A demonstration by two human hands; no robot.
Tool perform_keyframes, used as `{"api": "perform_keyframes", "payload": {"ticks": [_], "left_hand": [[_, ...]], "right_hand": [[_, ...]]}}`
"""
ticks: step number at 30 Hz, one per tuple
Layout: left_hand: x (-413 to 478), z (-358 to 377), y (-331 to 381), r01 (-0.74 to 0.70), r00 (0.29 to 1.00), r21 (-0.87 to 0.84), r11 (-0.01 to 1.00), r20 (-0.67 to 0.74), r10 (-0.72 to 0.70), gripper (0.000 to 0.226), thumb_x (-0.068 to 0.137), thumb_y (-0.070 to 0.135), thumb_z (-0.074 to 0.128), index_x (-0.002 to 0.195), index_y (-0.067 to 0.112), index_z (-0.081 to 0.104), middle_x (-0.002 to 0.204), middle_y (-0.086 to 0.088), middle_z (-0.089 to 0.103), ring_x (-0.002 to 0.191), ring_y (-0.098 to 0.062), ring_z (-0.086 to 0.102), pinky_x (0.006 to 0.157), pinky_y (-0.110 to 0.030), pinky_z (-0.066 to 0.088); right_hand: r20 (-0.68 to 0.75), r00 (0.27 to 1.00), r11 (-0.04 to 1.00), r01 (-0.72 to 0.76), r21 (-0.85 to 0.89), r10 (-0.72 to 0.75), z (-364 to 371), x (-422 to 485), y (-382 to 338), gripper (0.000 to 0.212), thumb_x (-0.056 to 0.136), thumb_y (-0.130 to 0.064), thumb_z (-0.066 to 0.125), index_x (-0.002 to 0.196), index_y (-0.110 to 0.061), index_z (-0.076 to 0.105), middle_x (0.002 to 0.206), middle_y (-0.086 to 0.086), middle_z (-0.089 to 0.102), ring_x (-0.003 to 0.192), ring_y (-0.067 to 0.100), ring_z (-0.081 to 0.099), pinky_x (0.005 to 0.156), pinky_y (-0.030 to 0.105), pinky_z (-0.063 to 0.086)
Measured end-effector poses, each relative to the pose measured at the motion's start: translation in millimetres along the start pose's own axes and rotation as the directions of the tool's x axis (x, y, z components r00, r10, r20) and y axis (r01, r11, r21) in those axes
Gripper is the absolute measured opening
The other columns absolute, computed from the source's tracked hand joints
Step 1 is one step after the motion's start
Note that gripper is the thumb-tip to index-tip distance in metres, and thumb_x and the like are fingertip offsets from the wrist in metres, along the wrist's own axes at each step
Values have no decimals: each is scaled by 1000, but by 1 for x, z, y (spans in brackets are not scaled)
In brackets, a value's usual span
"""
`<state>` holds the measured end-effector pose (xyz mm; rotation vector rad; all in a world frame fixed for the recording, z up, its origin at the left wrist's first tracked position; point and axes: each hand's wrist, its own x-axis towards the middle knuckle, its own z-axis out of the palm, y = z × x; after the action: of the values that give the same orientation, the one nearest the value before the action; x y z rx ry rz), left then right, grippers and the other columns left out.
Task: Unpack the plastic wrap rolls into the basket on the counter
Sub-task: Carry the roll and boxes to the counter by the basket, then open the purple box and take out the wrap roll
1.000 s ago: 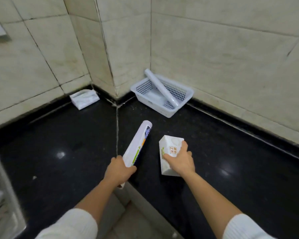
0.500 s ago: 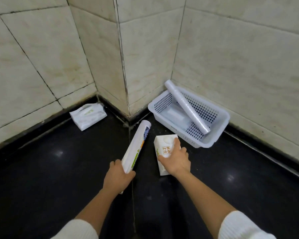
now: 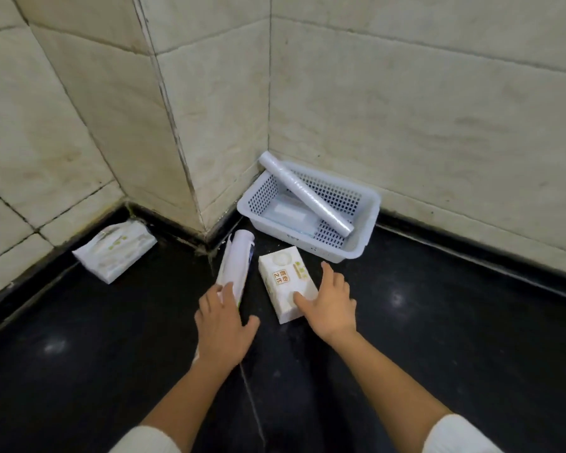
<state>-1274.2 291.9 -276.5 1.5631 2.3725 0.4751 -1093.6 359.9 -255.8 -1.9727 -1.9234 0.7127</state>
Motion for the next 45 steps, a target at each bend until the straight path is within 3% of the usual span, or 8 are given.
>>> {"api": "perform_keyframes", "payload": {"ticks": [5,12,18,28,32,35,38,45], "left_hand": [[-44,22,83,-328,942,-121,937,39,335,65,80,29,66,138,13,41,141,-11,38,128,-29,33,106,-43,35],[-146,87,202,-538,738,-134,832,403,541,64,90,38,53,145,17,28,150,-8,24,138,-26,21,111,-41,31],[-241,149,323,-641,584,-264,720,442,681,60,92,33,50,145,16,29,147,-5,33,136,-23,27,108,-38,36],[-405,267,456,-547,687,-204,812,445,574,60,97,36,43,150,14,23,161,-14,9,148,-30,7,120,-42,19],[-425,287,448,-584,663,-72,809,533,525,74,97,52,28,152,20,-11,159,-11,-24,147,-27,-21,121,-42,-3],[-418,292,438,-624,619,-47,780,580,530,80,94,62,24,149,24,-20,156,-3,-32,145,-22,-26,121,-40,-5],[-418,290,434,-632,615,-24,775,592,520,80,93,62,26,150,26,-17,158,-3,-27,146,-21,-24,121,-40,-4],[-415,262,438,-485,616,-125,866,655,439,76,96,54,36,154,22,-2,161,-4,-18,148,-22,-16,121,-39,2]], "right_hand": [[-99,980,985,-173,22,175,-38,-67,79,79,86,-47,57,149,-21,17,144,5,35,132,25,34,104,49,33],[-230,878,906,-420,48,419,-119,-159,216,75,87,-45,55,148,-19,19,145,5,35,132,26,33,104,49,33],[-304,780,829,-556,65,547,-194,-232,358,73,88,-44,54,147,-18,21,142,6,37,130,27,34,102,48,34],[-359,766,794,-600,-99,534,-323,-313,599,71,83,-45,58,141,-17,30,140,7,39,130,30,32,102,49,33],[-361,732,748,-652,-124,578,-364,-333,654,71,78,-42,63,137,-16,32,140,8,36,130,30,32,102,50,31],[-302,691,703,-706,-87,657,-375,-340,680,80,82,-44,62,144,-13,25,144,11,36,132,32,34,102,52,32],[-266,677,703,-711,4,686,-373,-344,689,69,84,-42,63,136,-7,34,136,16,47,124,36,46,98,51,41],[-283,787,836,-510,204,549,-346,-315,638,51,81,-33,66,119,-5,46,124,15,54,112,33,52,85,39,48]]}}
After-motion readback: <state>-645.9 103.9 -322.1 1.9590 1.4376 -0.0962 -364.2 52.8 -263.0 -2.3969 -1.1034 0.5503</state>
